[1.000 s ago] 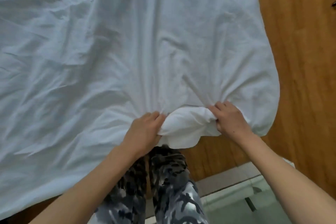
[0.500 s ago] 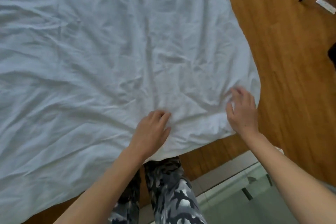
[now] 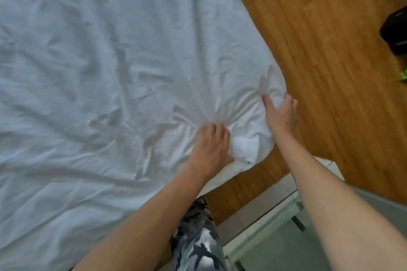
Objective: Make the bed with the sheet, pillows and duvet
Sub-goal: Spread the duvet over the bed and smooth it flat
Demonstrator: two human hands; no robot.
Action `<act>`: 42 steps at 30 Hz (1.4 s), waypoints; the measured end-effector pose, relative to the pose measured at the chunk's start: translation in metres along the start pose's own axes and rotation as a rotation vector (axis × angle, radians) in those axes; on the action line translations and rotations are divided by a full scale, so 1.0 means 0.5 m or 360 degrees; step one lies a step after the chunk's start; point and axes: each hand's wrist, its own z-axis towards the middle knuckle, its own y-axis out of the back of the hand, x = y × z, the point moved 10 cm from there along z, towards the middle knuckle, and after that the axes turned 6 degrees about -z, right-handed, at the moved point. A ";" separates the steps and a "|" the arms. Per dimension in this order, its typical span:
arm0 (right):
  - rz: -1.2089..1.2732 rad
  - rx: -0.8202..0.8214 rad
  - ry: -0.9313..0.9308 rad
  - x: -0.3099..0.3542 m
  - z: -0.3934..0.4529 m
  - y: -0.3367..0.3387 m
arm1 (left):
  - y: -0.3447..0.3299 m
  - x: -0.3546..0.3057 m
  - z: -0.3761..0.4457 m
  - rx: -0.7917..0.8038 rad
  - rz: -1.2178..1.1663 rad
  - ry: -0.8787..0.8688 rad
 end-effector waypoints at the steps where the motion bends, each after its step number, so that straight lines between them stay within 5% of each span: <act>1: -0.0019 -0.0053 0.0009 -0.001 0.007 0.004 | 0.007 -0.002 0.009 0.0007 0.0081 0.0000; 5: -0.0217 -0.0177 0.0216 0.035 0.040 0.024 | -0.003 -0.023 0.037 0.0175 0.0050 -0.0043; 9: -0.0519 -0.0261 0.0742 0.080 0.020 0.069 | 0.003 -0.020 0.046 0.0180 -0.0242 -0.0003; 13: -0.0704 -0.0633 0.1405 0.116 -0.004 0.208 | 0.060 -0.048 0.018 -0.0194 -0.0565 -0.0167; 15: -0.0778 -0.0696 0.1494 0.125 0.010 0.260 | 0.087 -0.067 0.017 -0.0308 -0.0721 -0.0164; 19: -0.1111 -0.0371 0.1029 0.108 0.064 0.204 | 0.052 -0.058 0.025 -0.0360 -0.0634 -0.0141; 22: -0.0877 -0.0148 0.0663 0.092 0.050 0.138 | 0.009 -0.064 0.021 -0.0197 -0.0617 -0.0249; 25: -0.0529 -0.0293 0.1003 0.183 -0.039 0.076 | 0.061 -0.018 -0.002 -0.0515 -0.0682 -0.0296; 28: -0.0431 -0.0335 0.1332 0.272 -0.129 -0.003 | 0.110 0.148 -0.036 -0.1059 -0.0425 0.0226; 30: -0.0453 -0.0264 0.1466 0.293 -0.169 -0.066 | 0.099 0.249 -0.058 -0.1096 -0.0345 0.0588; 32: -0.0590 -0.0187 0.1488 0.262 -0.187 -0.125 | 0.055 0.277 -0.063 -0.0928 -0.0323 0.0668; 38: -0.0631 -0.0099 0.0731 0.018 -0.155 -0.131 | -0.109 0.068 -0.086 -0.0403 -0.0132 -0.0181; 42: -0.0821 0.0090 0.0559 -0.003 -0.163 -0.116 | -0.117 0.014 -0.117 -0.0154 0.0005 -0.0375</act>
